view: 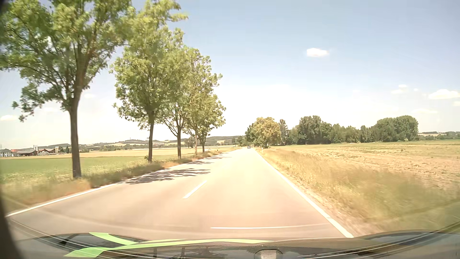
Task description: Follow the waypoints while adhering to traffic rules and regulations
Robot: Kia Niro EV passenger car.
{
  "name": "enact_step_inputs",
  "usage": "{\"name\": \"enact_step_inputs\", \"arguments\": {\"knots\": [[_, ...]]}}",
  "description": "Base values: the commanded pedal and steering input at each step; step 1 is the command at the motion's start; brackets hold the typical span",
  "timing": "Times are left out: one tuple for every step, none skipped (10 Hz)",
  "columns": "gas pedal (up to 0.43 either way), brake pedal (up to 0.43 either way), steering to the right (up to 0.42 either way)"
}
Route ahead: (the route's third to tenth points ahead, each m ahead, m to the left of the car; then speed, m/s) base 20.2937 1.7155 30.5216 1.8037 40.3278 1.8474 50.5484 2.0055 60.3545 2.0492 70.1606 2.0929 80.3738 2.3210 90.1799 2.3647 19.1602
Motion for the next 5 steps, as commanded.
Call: {"name": "enact_step_inputs", "arguments": {"knots": [[0.280,0.000,0.001],[0.287,0.000,0.001],[0.287,0.000,0.001],[0.268,0.000,0.001],[0.228,0.000,0.001]]}}
